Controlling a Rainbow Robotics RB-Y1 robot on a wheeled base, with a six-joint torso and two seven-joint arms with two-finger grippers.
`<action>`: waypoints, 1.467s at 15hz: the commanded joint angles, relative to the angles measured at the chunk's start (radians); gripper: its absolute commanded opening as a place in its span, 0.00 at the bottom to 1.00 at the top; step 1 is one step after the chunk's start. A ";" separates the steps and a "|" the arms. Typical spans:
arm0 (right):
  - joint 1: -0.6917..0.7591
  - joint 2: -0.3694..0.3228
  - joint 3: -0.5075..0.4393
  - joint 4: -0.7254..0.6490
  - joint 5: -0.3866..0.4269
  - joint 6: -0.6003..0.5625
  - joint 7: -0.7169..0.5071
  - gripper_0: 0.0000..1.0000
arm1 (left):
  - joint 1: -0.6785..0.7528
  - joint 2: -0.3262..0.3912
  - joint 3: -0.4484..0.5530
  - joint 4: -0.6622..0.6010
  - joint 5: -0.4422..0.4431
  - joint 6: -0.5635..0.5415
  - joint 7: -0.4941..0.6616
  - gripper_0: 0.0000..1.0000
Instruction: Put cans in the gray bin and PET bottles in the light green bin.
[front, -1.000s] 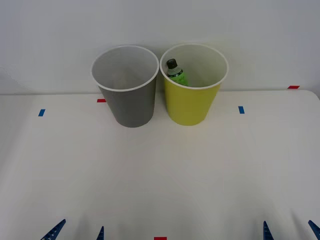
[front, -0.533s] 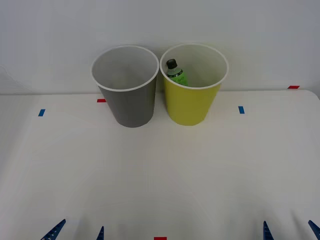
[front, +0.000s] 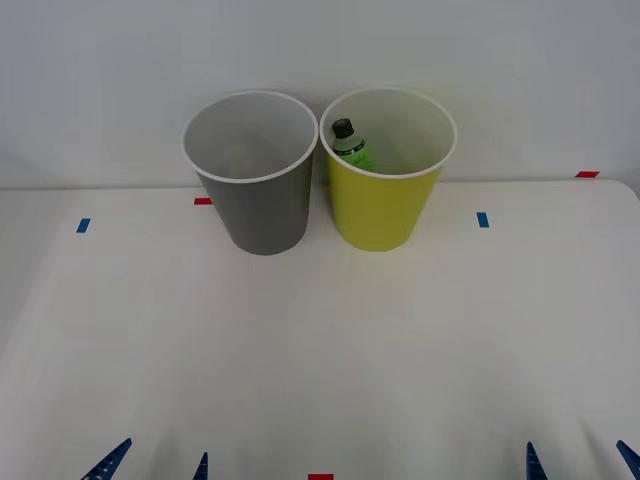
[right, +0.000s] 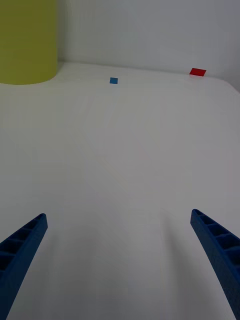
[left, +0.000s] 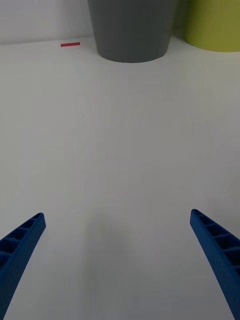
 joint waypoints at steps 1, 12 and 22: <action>0.000 0.000 0.000 0.000 0.000 0.000 0.000 1.00 | 0.000 0.000 0.000 0.000 0.000 0.000 0.000 1.00; 0.000 0.000 0.000 0.000 0.000 0.000 0.000 1.00 | 0.000 0.000 0.000 0.000 0.000 0.000 0.000 1.00; 0.000 0.000 0.000 0.000 0.000 0.000 0.000 1.00 | 0.000 0.000 0.000 0.000 0.000 0.000 0.000 1.00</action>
